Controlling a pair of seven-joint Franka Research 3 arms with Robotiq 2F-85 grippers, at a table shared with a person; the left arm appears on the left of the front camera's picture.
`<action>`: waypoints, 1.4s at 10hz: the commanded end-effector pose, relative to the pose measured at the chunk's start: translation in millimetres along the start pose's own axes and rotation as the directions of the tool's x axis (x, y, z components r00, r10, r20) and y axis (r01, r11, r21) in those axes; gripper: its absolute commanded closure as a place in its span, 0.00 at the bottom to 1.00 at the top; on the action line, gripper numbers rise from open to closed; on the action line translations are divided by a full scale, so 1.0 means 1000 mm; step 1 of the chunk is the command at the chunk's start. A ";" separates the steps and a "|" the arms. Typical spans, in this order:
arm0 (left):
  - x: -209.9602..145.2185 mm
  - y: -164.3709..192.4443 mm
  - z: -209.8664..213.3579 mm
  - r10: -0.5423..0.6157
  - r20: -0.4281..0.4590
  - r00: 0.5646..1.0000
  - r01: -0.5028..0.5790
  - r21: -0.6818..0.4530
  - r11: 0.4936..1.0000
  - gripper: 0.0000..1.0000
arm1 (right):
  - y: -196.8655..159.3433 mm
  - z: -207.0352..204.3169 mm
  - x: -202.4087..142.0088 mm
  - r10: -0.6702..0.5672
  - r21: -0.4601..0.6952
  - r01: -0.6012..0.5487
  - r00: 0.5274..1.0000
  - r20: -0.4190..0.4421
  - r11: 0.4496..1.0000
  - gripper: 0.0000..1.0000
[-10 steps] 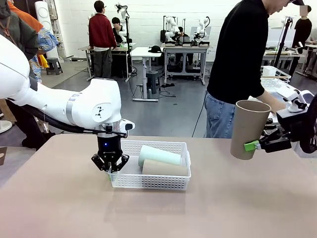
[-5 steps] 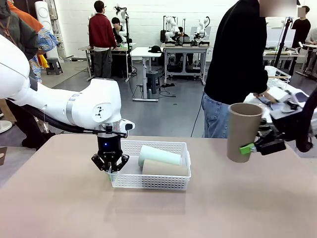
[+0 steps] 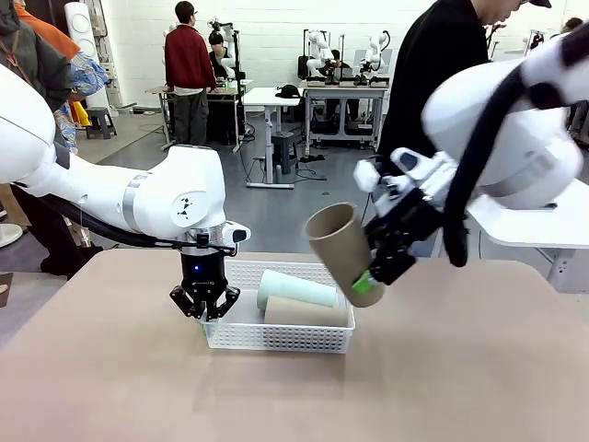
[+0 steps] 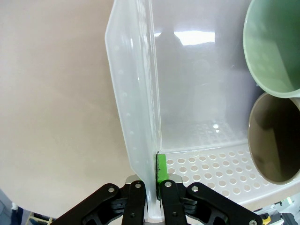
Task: Clean and organize the cups into the basket.
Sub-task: Pick up the Reusable plastic cup from the right side of the table and stack it inside the Organizing basket in the center of the table.
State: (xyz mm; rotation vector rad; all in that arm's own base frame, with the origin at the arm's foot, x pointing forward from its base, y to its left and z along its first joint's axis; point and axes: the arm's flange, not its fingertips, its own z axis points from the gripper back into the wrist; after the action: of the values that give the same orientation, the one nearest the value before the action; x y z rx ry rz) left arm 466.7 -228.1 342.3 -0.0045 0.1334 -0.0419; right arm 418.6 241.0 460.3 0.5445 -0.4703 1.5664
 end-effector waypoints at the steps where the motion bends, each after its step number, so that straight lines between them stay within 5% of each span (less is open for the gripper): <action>1: -0.001 0.001 -0.002 -0.002 -0.003 1.000 0.002 0.005 1.000 1.00 | -0.023 -0.023 0.026 -0.008 0.023 0.014 0.975 -0.224 1.000 0.19; 5: -0.001 0.001 -0.002 -0.002 -0.003 1.000 0.002 0.005 1.000 1.00 | -0.035 -0.057 0.068 0.006 -0.035 -0.027 0.870 -0.493 0.999 0.19; 7: -0.001 0.001 -0.002 -0.002 -0.003 1.000 0.002 0.005 1.000 1.00 | -0.039 -0.065 0.073 0.006 -0.059 -0.045 0.841 -0.541 0.997 0.19; 14: -0.001 0.001 -0.002 -0.002 -0.003 1.000 0.002 0.005 1.000 1.00 | -0.033 -0.059 0.064 0.027 -0.050 -0.060 0.863 -0.505 0.997 0.19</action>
State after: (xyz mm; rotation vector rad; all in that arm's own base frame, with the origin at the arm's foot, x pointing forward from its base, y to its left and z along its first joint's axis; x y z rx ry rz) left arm 466.7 -227.9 342.3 -0.0045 0.1334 -0.0417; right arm 449.3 334.1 449.6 0.0351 -0.1227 1.6555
